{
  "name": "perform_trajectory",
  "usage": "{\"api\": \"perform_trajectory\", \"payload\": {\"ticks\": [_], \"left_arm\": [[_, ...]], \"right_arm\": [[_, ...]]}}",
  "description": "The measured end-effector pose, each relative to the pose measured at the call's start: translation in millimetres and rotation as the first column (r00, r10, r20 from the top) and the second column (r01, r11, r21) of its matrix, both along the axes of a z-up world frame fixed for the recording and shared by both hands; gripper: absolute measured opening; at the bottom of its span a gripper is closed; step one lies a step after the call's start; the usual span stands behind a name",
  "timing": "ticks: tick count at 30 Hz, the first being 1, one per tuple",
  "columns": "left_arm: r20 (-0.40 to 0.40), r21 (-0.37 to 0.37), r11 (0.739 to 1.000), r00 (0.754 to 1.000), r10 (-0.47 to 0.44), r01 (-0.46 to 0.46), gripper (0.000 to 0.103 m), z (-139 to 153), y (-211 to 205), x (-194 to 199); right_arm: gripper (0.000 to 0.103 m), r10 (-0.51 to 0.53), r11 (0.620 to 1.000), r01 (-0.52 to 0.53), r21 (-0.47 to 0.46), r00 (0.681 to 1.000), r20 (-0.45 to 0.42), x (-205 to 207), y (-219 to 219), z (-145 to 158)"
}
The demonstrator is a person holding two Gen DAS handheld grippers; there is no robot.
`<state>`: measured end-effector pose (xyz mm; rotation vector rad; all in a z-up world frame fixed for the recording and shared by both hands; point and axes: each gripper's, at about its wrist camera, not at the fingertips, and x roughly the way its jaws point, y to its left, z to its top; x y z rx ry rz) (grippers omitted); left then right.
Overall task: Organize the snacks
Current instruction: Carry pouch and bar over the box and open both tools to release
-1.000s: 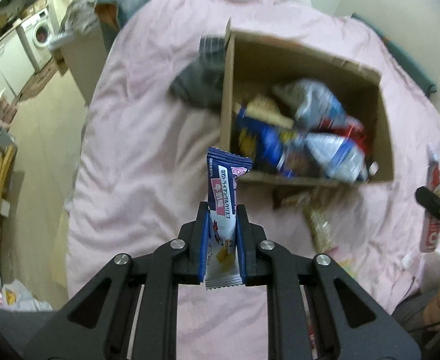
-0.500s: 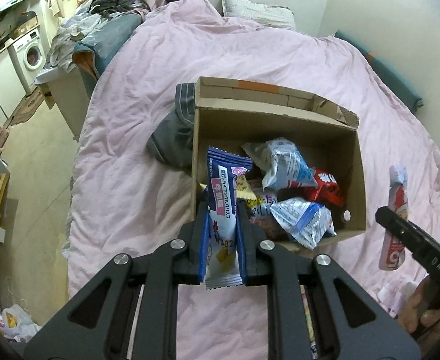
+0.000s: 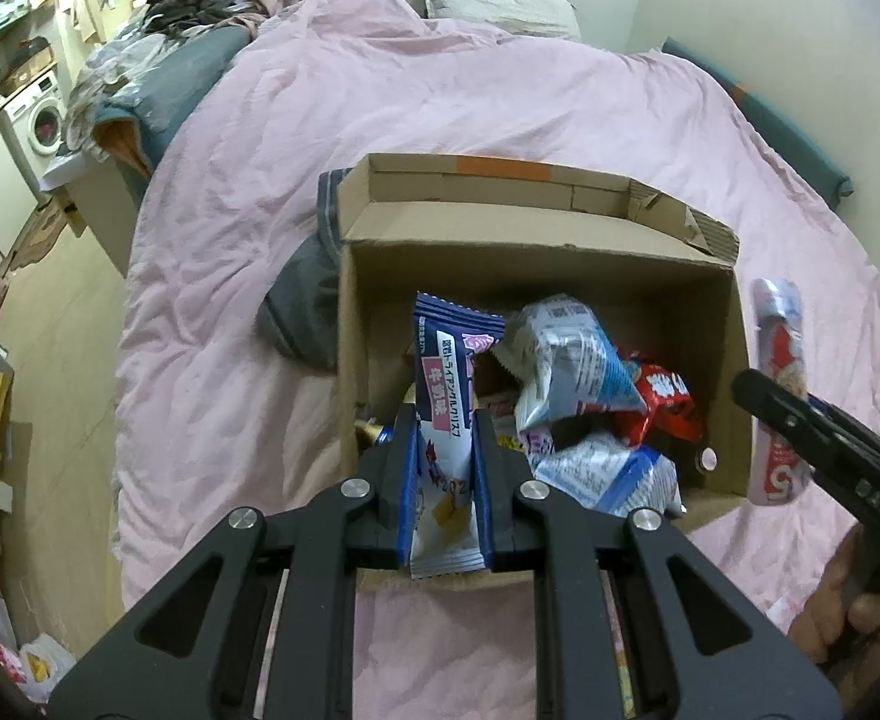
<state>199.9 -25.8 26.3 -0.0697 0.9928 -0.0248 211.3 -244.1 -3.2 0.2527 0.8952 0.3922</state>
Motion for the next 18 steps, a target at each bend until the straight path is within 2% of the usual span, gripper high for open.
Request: {"api": "perform_trajectory", "payload": {"ticks": [5, 11, 14, 18], "left_arm": [[0.001, 0.015, 1.000, 1.000, -0.003, 0.003, 0.013, -6.9, -4.0, 18.1], [-0.013, 0.041, 0.999, 1.000, -0.015, 0.016, 0.013, -18.4, -14.0, 41.1], [-0.010, 0.066, 0.998, 1.000, -0.022, 0.022, 0.013, -22.1, -22.7, 49.5], [-0.016, 0.051, 0.999, 1.000, -0.015, 0.016, 0.013, -26.8, -27.2, 56.7]], "right_arm": [[0.037, -0.002, 1.000, 0.001, -0.028, 0.999, -0.033, 25.8, 3.7, -14.9], [0.037, 0.001, 0.999, -0.003, -0.032, 0.998, -0.069, 36.1, 6.1, -26.5], [0.038, -0.013, 1.000, 0.013, -0.002, 0.994, -0.111, 40.8, 2.7, -33.9], [0.040, -0.019, 0.999, 0.024, 0.030, 0.988, -0.156, 46.6, 1.1, -40.2]]}}
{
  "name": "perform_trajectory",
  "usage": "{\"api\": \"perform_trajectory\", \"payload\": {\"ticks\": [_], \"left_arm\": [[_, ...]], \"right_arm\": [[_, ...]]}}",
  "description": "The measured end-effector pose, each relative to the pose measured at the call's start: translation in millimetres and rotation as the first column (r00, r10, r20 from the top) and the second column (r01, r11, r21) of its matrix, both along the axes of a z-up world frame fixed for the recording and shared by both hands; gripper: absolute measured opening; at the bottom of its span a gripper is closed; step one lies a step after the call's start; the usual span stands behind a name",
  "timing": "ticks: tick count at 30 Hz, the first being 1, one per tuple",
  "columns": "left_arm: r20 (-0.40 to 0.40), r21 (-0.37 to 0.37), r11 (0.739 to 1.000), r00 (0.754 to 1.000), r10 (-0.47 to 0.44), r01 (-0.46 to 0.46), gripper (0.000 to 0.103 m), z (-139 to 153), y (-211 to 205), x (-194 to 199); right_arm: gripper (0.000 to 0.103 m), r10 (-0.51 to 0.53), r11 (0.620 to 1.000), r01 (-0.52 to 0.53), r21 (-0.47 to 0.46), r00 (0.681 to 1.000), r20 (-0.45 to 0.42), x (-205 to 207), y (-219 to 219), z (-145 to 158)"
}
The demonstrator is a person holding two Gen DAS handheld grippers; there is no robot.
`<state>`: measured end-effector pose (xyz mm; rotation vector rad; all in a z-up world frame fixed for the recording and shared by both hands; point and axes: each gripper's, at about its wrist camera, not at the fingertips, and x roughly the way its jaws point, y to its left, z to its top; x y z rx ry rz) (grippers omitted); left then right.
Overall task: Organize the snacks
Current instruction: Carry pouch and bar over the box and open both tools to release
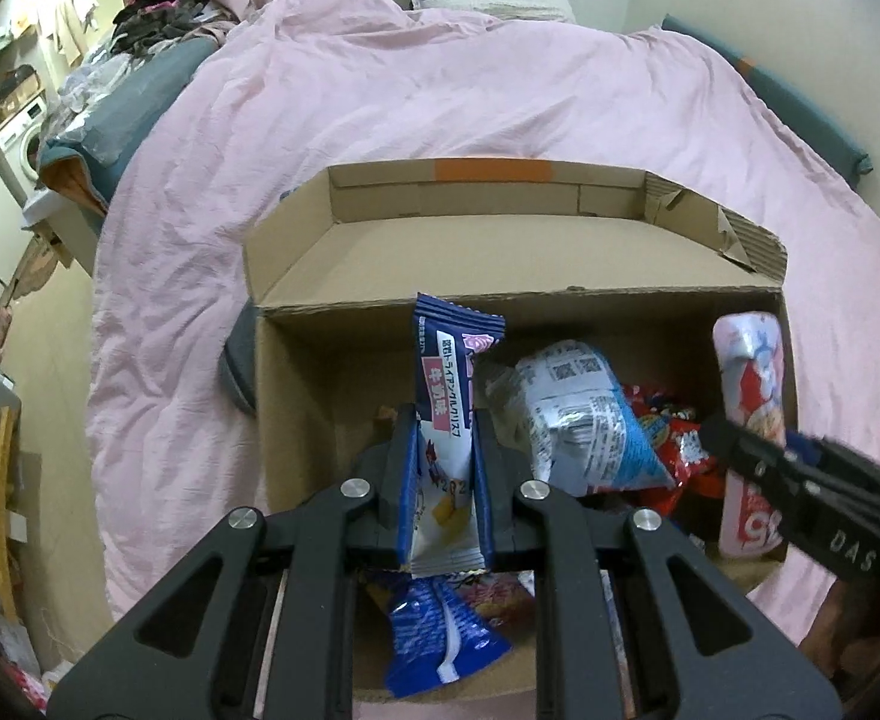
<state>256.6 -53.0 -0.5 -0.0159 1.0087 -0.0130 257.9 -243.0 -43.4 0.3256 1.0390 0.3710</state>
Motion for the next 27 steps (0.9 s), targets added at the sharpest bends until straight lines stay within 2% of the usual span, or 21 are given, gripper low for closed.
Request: {"api": "perform_trajectory", "payload": {"ticks": [3, 6, 13, 16, 18, 20, 22, 23, 25, 27], "left_arm": [[0.007, -0.035, 0.999, 1.000, 0.028, -0.028, 0.014, -0.3, 3.1, -1.2], [-0.002, 0.006, 1.000, 1.000, 0.019, -0.019, 0.014, -4.7, -0.2, 0.7], [-0.023, -0.031, 0.999, 0.999, 0.028, -0.028, 0.014, -7.6, 1.7, -0.6], [0.000, -0.004, 1.000, 1.000, 0.024, -0.024, 0.015, -1.2, 0.1, -3.2], [0.000, -0.008, 1.000, 1.000, 0.030, -0.030, 0.027, 2.2, 0.6, -3.3], [0.009, -0.010, 0.999, 0.999, 0.042, -0.042, 0.052, 5.8, 1.1, -4.6], [0.023, -0.008, 0.999, 0.999, 0.041, -0.041, 0.064, 9.0, 0.9, -6.5], [0.030, -0.004, 0.999, 0.999, 0.038, -0.037, 0.071, 10.7, 0.3, -8.2], [0.039, -0.002, 1.000, 0.999, 0.025, -0.025, 0.081, 13.2, -1.4, -10.5], [0.045, -0.020, 1.000, 0.999, 0.016, -0.015, 0.083, 15.6, -1.5, -13.1]], "right_arm": [[0.040, -0.003, 0.999, 0.004, 0.043, 1.000, -0.018, 0.6, -3.1, -1.1], [0.041, -0.009, 0.999, 0.010, 0.043, 1.000, -0.019, 1.8, -4.3, -1.1], [0.044, -0.019, 0.988, 0.026, 0.154, 0.999, -0.050, 0.7, -9.8, 0.2], [0.053, -0.024, 0.986, 0.032, 0.167, 0.999, -0.046, 1.2, -10.6, 3.0], [0.063, -0.035, 0.980, 0.044, 0.193, 0.998, -0.049, 1.1, -14.0, 3.8], [0.080, -0.055, 0.974, 0.061, 0.217, 0.998, -0.034, -0.2, -17.1, 8.1], [0.092, -0.065, 0.977, 0.064, 0.205, 0.998, -0.005, -1.1, -16.9, 13.8], [0.094, -0.067, 0.977, 0.063, 0.206, 0.998, 0.013, -1.6, -16.9, 17.0], [0.102, -0.071, 0.978, 0.064, 0.197, 0.997, 0.026, -2.4, -16.4, 22.4], [0.102, -0.070, 0.980, 0.061, 0.191, 0.997, 0.039, -2.5, -15.4, 25.8]]}}
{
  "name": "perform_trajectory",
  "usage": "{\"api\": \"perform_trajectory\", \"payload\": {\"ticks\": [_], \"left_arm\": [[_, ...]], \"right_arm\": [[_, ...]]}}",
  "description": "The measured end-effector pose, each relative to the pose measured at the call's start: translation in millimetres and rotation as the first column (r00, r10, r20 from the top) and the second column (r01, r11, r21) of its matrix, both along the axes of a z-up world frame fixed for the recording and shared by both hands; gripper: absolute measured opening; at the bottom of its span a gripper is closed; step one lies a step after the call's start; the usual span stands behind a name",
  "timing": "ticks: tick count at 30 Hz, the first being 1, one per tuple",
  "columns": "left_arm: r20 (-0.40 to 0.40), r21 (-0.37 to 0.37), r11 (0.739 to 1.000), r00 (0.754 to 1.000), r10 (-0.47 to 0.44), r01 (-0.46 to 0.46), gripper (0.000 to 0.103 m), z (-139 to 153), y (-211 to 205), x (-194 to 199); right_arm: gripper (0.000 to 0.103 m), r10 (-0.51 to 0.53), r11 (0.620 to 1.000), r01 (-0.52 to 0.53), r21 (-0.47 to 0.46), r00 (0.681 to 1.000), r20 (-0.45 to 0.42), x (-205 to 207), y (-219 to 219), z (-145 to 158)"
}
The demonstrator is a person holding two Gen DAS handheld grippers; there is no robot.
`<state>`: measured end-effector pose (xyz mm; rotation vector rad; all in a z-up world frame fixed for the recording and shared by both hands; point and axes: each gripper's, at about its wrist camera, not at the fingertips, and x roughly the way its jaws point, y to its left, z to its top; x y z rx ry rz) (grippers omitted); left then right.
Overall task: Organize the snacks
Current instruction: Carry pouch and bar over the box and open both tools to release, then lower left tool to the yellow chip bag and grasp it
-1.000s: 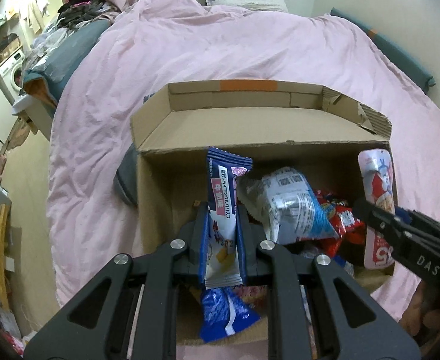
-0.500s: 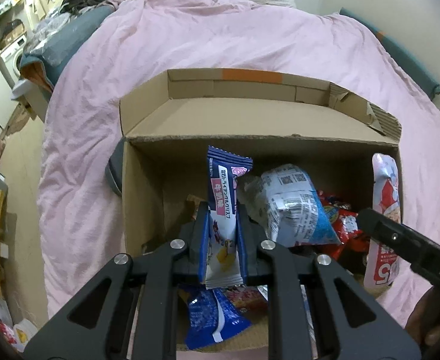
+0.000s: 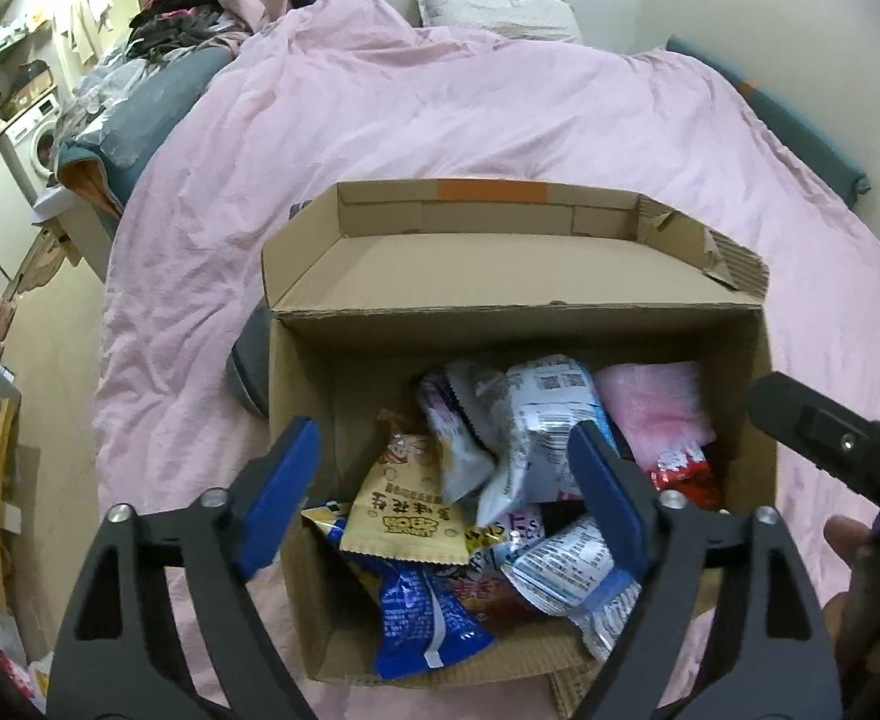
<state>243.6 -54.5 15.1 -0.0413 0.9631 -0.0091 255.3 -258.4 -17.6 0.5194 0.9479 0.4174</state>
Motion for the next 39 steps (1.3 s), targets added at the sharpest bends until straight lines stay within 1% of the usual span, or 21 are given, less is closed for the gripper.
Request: {"api": "perform_trajectory", "payload": {"ticks": [1, 4, 8, 10, 15, 16, 17, 19, 23, 27, 28, 30, 31, 35, 39], "left_arm": [[0.002, -0.011, 1.000, 1.000, -0.003, 0.003, 0.083, 1.2, 0.2, -1.2], [0.011, -0.005, 1.000, 1.000, 0.003, -0.003, 0.084, 5.1, -1.1, -4.3], [0.023, -0.004, 1.000, 1.000, 0.011, -0.011, 0.084, 10.5, -0.9, -7.1], [0.036, -0.015, 1.000, 0.999, 0.009, -0.009, 0.084, 14.2, 0.0, -10.1], [0.059, -0.023, 1.000, 0.998, 0.006, -0.005, 0.085, 23.2, 5.1, -23.5], [0.059, -0.032, 0.999, 0.998, 0.003, -0.001, 0.088, 24.3, 6.3, -26.9], [0.059, -0.044, 0.999, 0.998, -0.003, 0.006, 0.094, 25.3, 7.7, -30.8], [0.071, -0.059, 0.998, 0.997, -0.012, 0.017, 0.098, 28.3, 10.6, -40.4], [0.091, -0.039, 0.999, 0.996, 0.009, -0.006, 0.099, 32.8, 17.5, -60.0], [0.084, -0.051, 0.999, 0.996, 0.020, -0.016, 0.099, 32.2, 25.3, -76.1], [0.086, -0.039, 0.999, 0.996, 0.024, -0.020, 0.099, 31.9, 26.0, -81.0], [0.082, 0.023, 0.999, 0.996, 0.030, -0.032, 0.099, 29.8, 24.2, -89.4], [0.080, 0.040, 0.999, 0.996, 0.025, -0.028, 0.099, 29.0, 23.1, -93.6], [0.076, 0.029, 0.999, 0.997, 0.018, -0.020, 0.099, 27.2, 24.1, -112.9], [0.047, 0.027, 1.000, 0.999, 0.004, -0.005, 0.099, 20.6, 22.7, -130.0]], "right_arm": [[0.103, 0.001, 1.000, -0.001, -0.006, 1.000, 0.015, -0.9, 0.7, 2.0], [0.103, 0.007, 0.999, -0.006, -0.035, 0.999, 0.044, -2.8, 1.4, 7.6], [0.103, 0.017, 0.999, -0.014, -0.052, 0.998, 0.058, -4.4, 2.6, 11.5], [0.103, 0.025, 0.998, -0.021, -0.058, 0.998, 0.060, -5.7, 2.1, 12.6], [0.103, 0.033, 0.998, -0.029, -0.062, 0.997, 0.065, -12.9, -2.7, 14.1], [0.103, 0.032, 0.997, -0.028, -0.068, 0.997, 0.067, -14.7, -4.0, 15.2], [0.103, 0.031, 0.997, -0.026, -0.072, 0.997, 0.072, -17.0, -5.5, 16.9], [0.103, 0.027, 0.997, -0.021, -0.069, 0.996, 0.082, -22.5, -8.6, 20.7], [0.103, 0.013, 0.999, -0.008, -0.050, 0.996, 0.092, -37.5, -14.9, 28.5], [0.103, 0.005, 0.999, -0.002, -0.037, 0.996, 0.089, -52.2, -17.6, 32.1], [0.103, 0.002, 0.999, 0.001, -0.038, 0.996, 0.086, -56.4, -17.7, 32.2], [0.103, 0.002, 0.999, 0.002, -0.045, 0.997, 0.079, -62.5, -17.4, 31.0], [0.103, 0.003, 0.999, 0.001, -0.052, 0.997, 0.077, -65.7, -16.9, 30.0], [0.103, 0.010, 0.996, -0.005, -0.084, 0.998, 0.063, -78.1, -17.1, 25.8], [0.103, 0.004, 0.994, 0.000, -0.108, 0.999, 0.034, -93.1, -22.1, 19.3]]}}
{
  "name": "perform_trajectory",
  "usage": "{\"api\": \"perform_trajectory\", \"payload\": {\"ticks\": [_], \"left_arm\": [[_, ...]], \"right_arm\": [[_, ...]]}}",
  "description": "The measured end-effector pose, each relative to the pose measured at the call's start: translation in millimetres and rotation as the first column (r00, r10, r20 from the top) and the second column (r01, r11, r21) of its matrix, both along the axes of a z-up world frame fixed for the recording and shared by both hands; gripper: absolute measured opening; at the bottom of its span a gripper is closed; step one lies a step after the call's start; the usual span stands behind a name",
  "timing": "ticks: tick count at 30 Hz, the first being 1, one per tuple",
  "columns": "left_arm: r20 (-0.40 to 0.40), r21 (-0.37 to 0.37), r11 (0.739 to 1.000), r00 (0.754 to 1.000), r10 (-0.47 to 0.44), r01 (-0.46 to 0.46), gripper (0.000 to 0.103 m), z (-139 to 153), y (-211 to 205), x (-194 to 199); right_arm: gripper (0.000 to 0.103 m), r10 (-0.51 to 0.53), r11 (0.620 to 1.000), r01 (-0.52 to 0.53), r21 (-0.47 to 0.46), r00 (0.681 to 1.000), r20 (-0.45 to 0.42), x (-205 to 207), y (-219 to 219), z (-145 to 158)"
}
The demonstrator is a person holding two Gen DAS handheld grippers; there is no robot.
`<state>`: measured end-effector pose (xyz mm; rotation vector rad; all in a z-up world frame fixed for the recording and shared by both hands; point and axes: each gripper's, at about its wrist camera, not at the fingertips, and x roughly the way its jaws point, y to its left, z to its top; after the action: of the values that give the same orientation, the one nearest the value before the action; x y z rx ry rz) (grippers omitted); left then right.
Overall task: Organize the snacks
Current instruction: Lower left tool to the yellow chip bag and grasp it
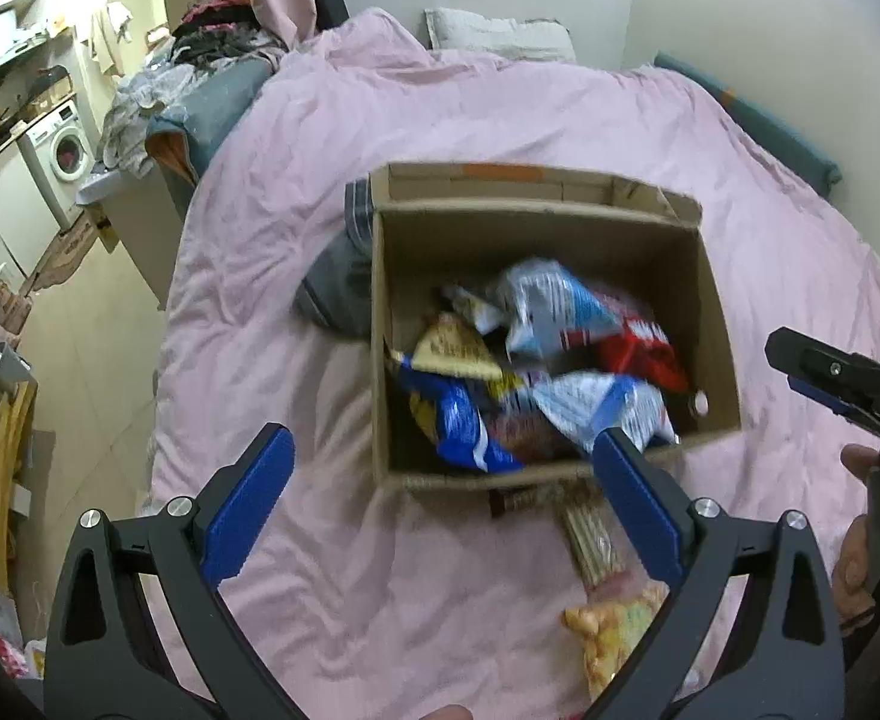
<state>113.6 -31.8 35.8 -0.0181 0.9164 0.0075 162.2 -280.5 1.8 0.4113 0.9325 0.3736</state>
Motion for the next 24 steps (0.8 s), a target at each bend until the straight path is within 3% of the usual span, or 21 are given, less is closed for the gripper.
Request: {"api": "perform_trajectory", "payload": {"ticks": [10, 15, 20, 24], "left_arm": [[-0.130, 0.018, 0.997, 0.989, -0.076, 0.079, 0.099, -36.6, -27.1, -35.6], [-0.258, -0.099, 0.991, 0.960, -0.112, 0.089, 0.099, -69.6, -42.7, -50.9], [-0.375, -0.227, 0.974, 0.920, -0.111, 0.025, 0.098, -103.0, -61.1, -53.8], [-0.426, -0.243, 0.970, 0.899, -0.100, -0.008, 0.098, -126.8, -73.2, -47.8]], "right_arm": [[0.103, -0.022, 1.000, 0.020, -0.017, 0.998, -0.065, -36.3, -21.6, -16.3], [0.103, -0.051, 0.998, 0.048, -0.027, 0.994, -0.096, -43.5, -34.6, -23.9], [0.103, -0.070, 0.998, 0.070, 0.000, 0.990, -0.122, -42.8, -39.4, -28.4], [0.103, -0.067, 0.998, 0.068, 0.001, 0.990, -0.123, -41.6, -38.5, -28.7]]}}
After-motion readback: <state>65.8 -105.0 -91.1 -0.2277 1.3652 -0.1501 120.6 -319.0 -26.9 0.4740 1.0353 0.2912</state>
